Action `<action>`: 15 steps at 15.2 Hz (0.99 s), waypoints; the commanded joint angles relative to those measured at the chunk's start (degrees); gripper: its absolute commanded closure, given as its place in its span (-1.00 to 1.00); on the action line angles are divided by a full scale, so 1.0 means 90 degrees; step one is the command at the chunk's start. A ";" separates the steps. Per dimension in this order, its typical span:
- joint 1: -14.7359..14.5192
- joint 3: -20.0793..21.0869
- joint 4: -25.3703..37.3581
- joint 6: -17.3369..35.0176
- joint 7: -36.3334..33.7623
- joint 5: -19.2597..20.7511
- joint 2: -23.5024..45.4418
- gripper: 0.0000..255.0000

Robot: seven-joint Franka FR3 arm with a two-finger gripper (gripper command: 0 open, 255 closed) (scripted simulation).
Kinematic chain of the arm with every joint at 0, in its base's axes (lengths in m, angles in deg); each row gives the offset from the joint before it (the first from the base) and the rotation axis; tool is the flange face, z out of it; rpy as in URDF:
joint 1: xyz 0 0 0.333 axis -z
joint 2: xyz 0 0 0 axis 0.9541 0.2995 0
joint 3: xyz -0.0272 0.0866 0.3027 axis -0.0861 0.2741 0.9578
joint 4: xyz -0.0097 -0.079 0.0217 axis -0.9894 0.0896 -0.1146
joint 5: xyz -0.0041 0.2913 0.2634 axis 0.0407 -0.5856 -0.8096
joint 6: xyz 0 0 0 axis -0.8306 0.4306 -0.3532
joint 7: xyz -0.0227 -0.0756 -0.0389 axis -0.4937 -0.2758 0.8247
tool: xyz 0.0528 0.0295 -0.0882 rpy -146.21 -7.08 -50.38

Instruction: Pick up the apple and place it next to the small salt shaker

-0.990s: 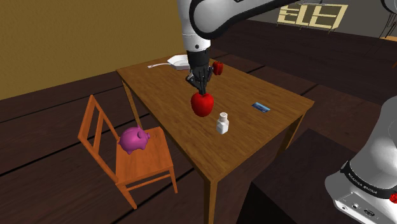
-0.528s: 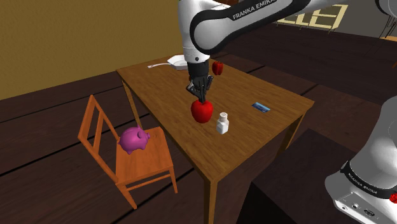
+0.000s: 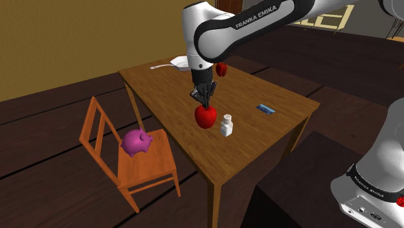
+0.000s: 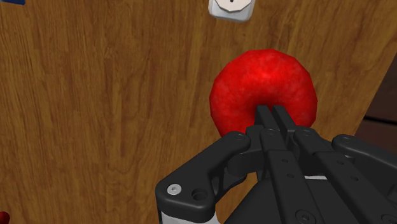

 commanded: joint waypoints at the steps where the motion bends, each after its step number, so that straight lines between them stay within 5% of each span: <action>1: 0.0000 0.0000 0.0000 0.0002 0.0000 0.0000 0.0001 1.00; 2: 0.0000 0.0000 0.0000 0.0002 0.0000 0.0000 0.0001 1.00; 3: 0.0000 0.0000 0.0000 0.0002 0.0000 0.0000 0.0001 -1.00; 8: 0.0000 0.0000 0.0000 0.0002 0.0000 0.0000 0.0001 -1.00; 12: -0.0015 0.0014 0.0669 -0.0775 0.0017 -0.0022 -0.0108 -1.00; 15: -0.0015 0.0014 0.0669 -0.0775 0.0017 -0.0022 -0.0109 -1.00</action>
